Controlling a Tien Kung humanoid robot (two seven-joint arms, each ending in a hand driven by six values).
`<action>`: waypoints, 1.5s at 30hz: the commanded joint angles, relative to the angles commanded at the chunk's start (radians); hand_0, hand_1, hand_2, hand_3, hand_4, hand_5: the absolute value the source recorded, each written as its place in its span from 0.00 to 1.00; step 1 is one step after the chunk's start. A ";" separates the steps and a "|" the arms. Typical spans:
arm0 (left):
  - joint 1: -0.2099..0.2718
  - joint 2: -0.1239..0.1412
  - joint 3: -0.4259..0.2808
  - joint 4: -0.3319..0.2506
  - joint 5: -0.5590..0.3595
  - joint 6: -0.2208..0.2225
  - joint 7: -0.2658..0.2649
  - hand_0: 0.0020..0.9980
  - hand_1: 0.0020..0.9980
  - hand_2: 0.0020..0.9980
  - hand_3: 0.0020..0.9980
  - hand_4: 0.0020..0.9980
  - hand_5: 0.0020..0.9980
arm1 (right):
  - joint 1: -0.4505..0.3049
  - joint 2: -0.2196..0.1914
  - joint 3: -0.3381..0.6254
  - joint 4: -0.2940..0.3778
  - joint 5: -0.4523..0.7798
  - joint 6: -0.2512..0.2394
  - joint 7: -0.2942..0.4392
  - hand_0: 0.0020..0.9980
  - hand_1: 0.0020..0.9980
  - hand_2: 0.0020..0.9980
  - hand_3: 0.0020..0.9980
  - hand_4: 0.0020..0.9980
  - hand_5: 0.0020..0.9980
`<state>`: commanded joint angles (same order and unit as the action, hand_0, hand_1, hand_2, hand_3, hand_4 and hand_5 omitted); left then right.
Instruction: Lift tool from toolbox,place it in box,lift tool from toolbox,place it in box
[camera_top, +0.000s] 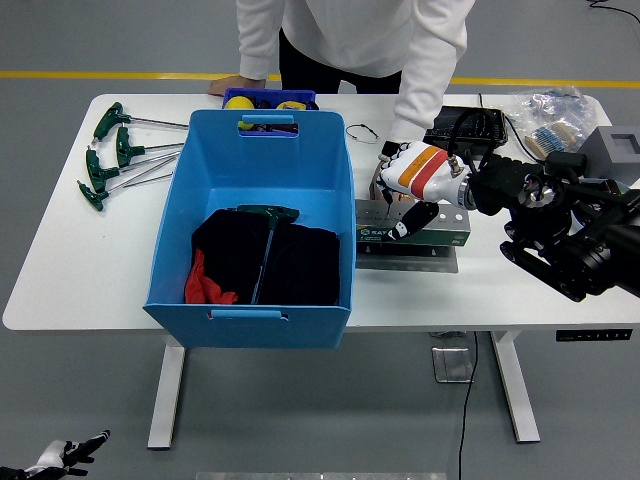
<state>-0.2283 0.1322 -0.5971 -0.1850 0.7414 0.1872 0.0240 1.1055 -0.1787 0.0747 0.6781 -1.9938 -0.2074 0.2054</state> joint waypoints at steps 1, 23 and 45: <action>-0.001 0.000 -0.001 0.000 0.001 0.000 0.000 0.67 0.69 0.72 0.73 0.74 0.68 | 0.002 0.000 -0.006 0.001 -0.003 -0.002 0.004 0.78 0.64 0.69 0.47 1.00 0.80; -0.019 -0.001 -0.036 0.000 0.051 0.009 0.011 0.66 0.69 0.72 0.73 0.74 0.68 | 0.030 0.018 -0.055 -0.033 -0.109 0.008 0.042 0.77 0.49 0.54 0.45 1.00 0.81; -0.027 0.002 -0.028 -0.001 0.048 0.014 0.008 0.65 0.68 0.71 0.73 0.75 0.67 | 0.055 0.003 0.033 -0.051 -0.275 0.118 0.101 0.72 0.42 0.47 0.42 1.00 0.83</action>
<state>-0.2552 0.1339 -0.6251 -0.1862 0.7890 0.2009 0.0318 1.1604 -0.1759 0.1080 0.6270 -2.2689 -0.0891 0.3059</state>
